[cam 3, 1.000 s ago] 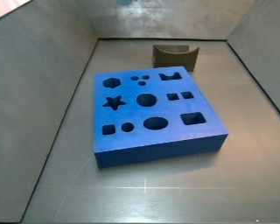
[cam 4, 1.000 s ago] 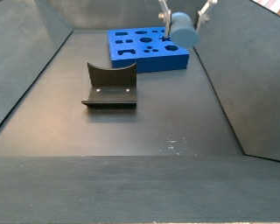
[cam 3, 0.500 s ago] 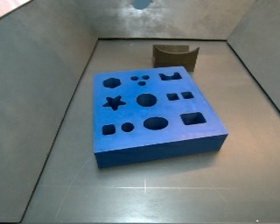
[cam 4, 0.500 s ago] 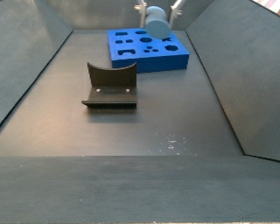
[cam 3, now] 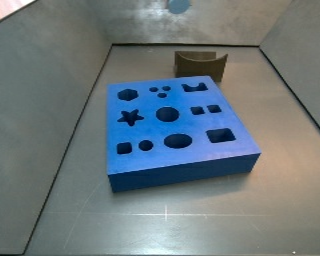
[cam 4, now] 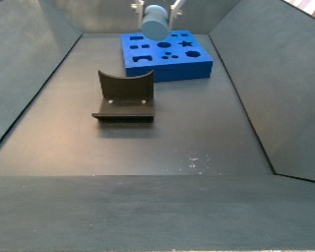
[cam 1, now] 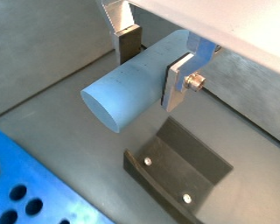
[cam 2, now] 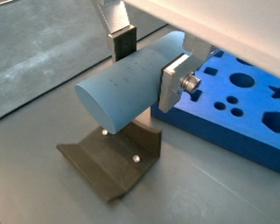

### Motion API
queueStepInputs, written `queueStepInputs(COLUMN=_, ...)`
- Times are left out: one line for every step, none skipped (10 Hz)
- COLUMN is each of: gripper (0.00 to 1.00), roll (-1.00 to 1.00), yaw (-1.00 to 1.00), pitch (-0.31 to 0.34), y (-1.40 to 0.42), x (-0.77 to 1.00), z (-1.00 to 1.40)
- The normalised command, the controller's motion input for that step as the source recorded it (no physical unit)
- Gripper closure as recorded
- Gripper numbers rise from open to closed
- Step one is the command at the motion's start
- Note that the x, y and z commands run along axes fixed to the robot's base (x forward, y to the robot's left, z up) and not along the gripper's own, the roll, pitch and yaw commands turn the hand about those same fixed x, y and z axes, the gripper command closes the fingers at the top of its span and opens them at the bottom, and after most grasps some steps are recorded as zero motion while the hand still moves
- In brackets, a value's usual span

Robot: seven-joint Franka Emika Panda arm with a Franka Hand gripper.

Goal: Pick up the oval object. Move up. Place the oval object on the fixture. Regrasp the oval object. Move to above the board. Insert the oval object.
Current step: Place the oval object on the fixture.

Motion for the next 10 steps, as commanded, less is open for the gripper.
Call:
queueStepInputs(gripper=1.0, roll=0.13, yaw=0.05, pitch=0.065, y=-0.14, x=1.0, z=-0.04)
queueStepInputs(gripper=1.0, roll=0.14, yaw=0.05, pitch=0.081, y=-0.12, x=1.0, z=-0.04)
queueStepInputs(gripper=1.0, roll=0.15, yaw=0.05, pitch=0.093, y=-0.11, x=1.0, z=-0.04)
queueStepInputs(gripper=1.0, roll=0.16, yaw=0.05, pitch=0.102, y=-0.1, x=1.0, z=-0.03)
queueStepInputs(gripper=1.0, roll=-1.0, yaw=0.12, pitch=0.316, y=0.79, x=0.63, z=0.05)
queueStepInputs(gripper=1.0, roll=-1.0, yaw=0.1, pitch=0.316, y=0.78, x=0.57, z=0.05)
queueStepInputs(gripper=1.0, roll=-1.0, yaw=0.06, pitch=0.314, y=0.64, x=0.51, z=0.05)
queueStepInputs(gripper=1.0, roll=-1.0, yaw=0.02, pitch=0.312, y=0.42, x=0.4, z=0.02)
queueStepInputs(gripper=1.0, roll=-1.0, yaw=0.0, pitch=0.315, y=0.25, x=0.31, z=0.01)
queueStepInputs(gripper=1.0, roll=-1.0, yaw=-0.02, pitch=0.321, y=0.15, x=0.26, z=0.01)
